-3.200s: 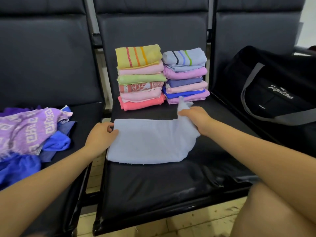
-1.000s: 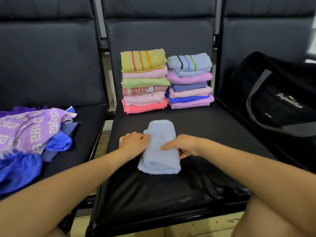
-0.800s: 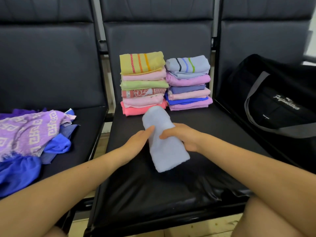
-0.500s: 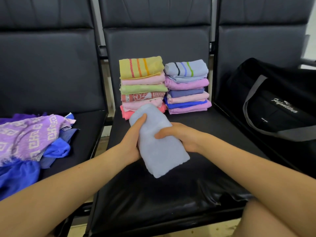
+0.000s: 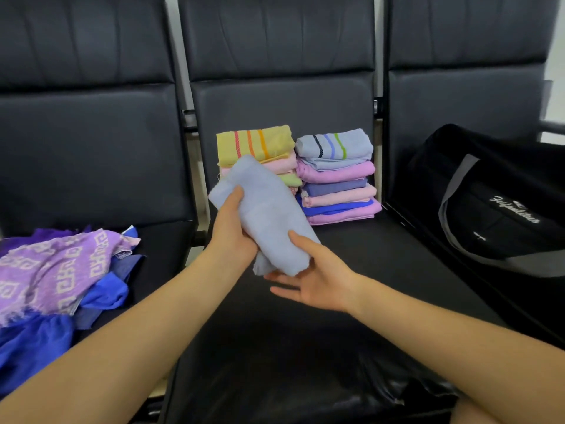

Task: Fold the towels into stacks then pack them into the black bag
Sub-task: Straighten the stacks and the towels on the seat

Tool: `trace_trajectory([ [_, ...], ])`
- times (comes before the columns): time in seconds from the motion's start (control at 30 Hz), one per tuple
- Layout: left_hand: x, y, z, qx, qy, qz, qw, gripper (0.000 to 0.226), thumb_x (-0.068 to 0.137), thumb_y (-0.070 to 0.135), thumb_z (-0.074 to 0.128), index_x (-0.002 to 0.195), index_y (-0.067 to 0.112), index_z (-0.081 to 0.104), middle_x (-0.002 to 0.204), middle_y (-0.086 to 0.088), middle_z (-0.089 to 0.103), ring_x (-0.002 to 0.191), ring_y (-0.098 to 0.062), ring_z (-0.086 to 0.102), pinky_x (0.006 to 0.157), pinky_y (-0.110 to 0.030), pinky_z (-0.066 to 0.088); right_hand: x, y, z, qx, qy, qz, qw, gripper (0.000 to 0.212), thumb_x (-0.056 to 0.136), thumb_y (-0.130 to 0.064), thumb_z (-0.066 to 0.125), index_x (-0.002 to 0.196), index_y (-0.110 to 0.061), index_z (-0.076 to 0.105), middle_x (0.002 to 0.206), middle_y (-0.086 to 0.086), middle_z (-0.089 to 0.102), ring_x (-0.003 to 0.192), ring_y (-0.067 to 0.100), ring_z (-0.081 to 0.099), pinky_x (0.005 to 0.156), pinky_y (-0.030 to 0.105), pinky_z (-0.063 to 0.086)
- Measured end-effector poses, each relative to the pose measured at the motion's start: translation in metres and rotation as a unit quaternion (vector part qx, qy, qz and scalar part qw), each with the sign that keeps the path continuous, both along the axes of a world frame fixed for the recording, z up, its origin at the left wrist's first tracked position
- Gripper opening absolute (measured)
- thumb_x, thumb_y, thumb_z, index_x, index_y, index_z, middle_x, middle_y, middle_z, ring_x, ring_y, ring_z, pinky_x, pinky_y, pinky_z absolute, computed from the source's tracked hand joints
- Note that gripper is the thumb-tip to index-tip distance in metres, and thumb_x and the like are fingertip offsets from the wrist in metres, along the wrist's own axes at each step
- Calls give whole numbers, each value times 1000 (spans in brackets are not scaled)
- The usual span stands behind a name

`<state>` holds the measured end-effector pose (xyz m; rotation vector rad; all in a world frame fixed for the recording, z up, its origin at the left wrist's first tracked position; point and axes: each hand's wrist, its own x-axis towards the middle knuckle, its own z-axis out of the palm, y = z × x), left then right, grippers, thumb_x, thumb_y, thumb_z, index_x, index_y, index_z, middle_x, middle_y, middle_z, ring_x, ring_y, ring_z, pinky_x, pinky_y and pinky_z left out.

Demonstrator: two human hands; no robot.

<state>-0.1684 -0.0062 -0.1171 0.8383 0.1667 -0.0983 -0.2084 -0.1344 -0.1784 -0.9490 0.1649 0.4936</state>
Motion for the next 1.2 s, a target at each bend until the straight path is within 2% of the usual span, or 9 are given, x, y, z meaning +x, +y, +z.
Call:
trace_trajectory([
  [0.13, 17, -22, -3, -23, -73, 133, 988, 25, 94, 38, 47, 110, 20, 54, 98, 1, 62, 95, -9, 62, 83, -33, 55, 10, -15, 3, 5, -45, -92, 995, 46, 85, -21, 69, 128, -17, 54, 120, 11, 67, 108, 29, 65, 85, 47, 55],
  [0.3, 36, -13, -9, 148, -142, -20, 979, 42, 89, 7, 58, 130, 14, 52, 120, -4, 65, 106, -20, 64, 76, -33, 56, 42, -53, 22, -60, -108, -274, 954, 23, 92, -8, 57, 114, -11, 58, 96, 6, 67, 75, 17, 63, 53, 26, 50],
  [0.43, 68, -45, 11, 312, -213, 46, 925, 46, 89, 12, 60, 131, 22, 44, 126, 2, 56, 111, -18, 58, 92, -39, 52, 78, -81, 48, -242, -268, -357, 861, 35, 91, -4, 53, 123, -18, 52, 117, 1, 62, 108, 18, 59, 90, 31, 51],
  [0.5, 93, -53, 28, 379, -266, 84, 882, 57, 89, 12, 60, 140, 21, 36, 131, 2, 50, 117, -18, 52, 98, -34, 45, 99, -95, 71, -310, -335, -377, 806, 36, 89, -1, 54, 120, -18, 50, 111, -4, 59, 105, 14, 57, 83, 15, 46],
  [0.6, 130, -72, 56, 468, -350, 142, 799, 68, 90, 12, 58, 149, 21, 26, 131, -1, 44, 115, -14, 46, 90, -14, 31, 142, -119, 107, -368, -375, -434, 732, 49, 88, -6, 60, 134, -10, 42, 116, 0, 55, 103, 12, 52, 70, 5, 39],
  [0.73, 179, -93, 70, 612, -370, 140, 684, 58, 97, 23, 48, 150, 26, 26, 123, -8, 36, 96, -21, 45, 81, -18, 31, 207, -154, 132, -493, -356, -426, 669, 55, 91, -19, 57, 143, -14, 38, 135, 11, 54, 120, 25, 51, 93, 27, 38],
  [0.87, 212, -111, 54, 858, -292, 127, 403, 43, 98, 31, 35, 131, 11, 55, 136, -15, 40, 126, -32, 34, 104, -38, 28, 251, -184, 112, -719, -184, -219, 633, 55, 95, -43, 43, 139, -10, 47, 141, 15, 50, 126, 33, 49, 105, 37, 40],
  [0.93, 215, -114, 51, 887, -286, 118, 344, 45, 99, 30, 31, 125, 6, 59, 133, -15, 47, 125, -32, 39, 108, -40, 23, 254, -184, 102, -711, -156, -210, 653, 65, 97, -52, 34, 141, -5, 42, 142, 19, 46, 127, 36, 47, 104, 38, 39],
  [1.2, 171, -61, 57, 773, -404, 136, 469, 33, 93, 24, 44, 118, 12, 62, 120, -16, 58, 110, -36, 50, 92, -40, 39, 171, -132, 91, -616, -302, -439, 580, 35, 94, -31, 48, 121, -9, 55, 122, 14, 53, 117, 29, 44, 86, 34, 36],
])
